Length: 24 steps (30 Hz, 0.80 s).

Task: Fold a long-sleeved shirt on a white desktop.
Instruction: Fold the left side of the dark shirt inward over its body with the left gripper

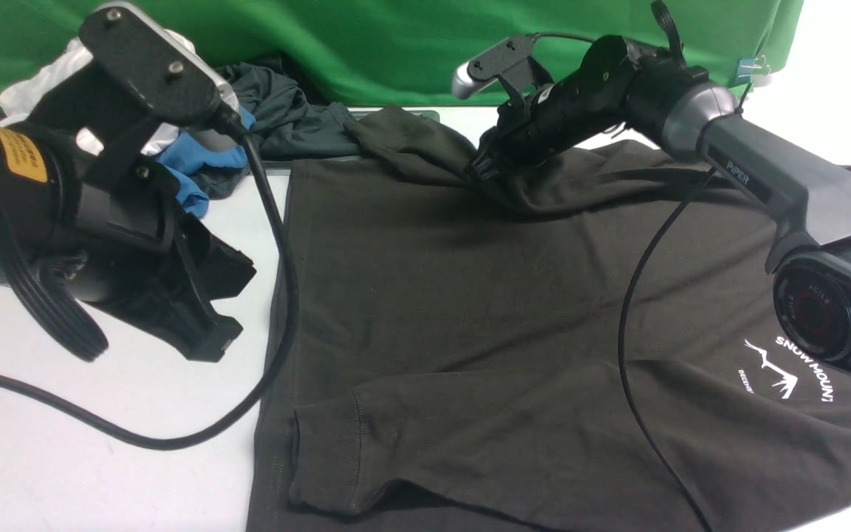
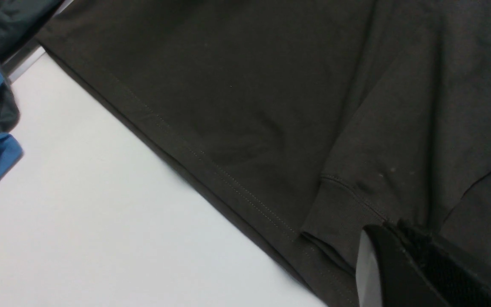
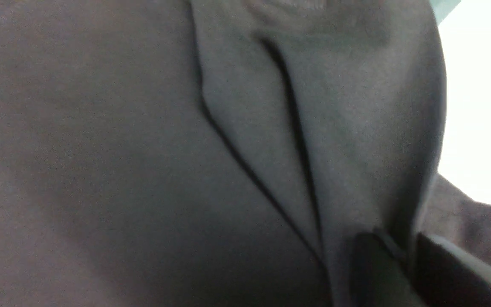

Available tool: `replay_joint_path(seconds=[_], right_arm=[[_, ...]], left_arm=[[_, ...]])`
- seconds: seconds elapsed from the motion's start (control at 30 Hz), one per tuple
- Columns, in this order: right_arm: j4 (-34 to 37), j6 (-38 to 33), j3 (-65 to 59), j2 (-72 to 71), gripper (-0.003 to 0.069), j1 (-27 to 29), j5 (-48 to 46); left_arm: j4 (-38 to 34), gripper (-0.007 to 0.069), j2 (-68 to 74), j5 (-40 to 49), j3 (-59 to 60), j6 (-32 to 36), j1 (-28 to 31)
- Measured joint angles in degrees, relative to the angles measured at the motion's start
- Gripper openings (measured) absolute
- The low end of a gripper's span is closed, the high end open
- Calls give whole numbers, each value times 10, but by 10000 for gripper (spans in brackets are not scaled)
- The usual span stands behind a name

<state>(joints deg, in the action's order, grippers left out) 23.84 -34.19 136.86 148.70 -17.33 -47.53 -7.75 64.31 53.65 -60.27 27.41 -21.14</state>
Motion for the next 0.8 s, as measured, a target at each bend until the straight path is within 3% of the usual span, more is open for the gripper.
replay_joint_path(seconds=[0.43,0.57,0.7,0.8], right_arm=[[-9,-6,34,0,86,0,-41],[-44,24,34,3,204,0,16],[-49,44,34,5,393,0,56],[-47,47,34,7,419,0,63]], left_arm=[[0,18,0,0,0,0,0],[0,18,0,1,0,0,0],[0,18,0,1,0,0,0],[0,18,0,1,0,1,0]])
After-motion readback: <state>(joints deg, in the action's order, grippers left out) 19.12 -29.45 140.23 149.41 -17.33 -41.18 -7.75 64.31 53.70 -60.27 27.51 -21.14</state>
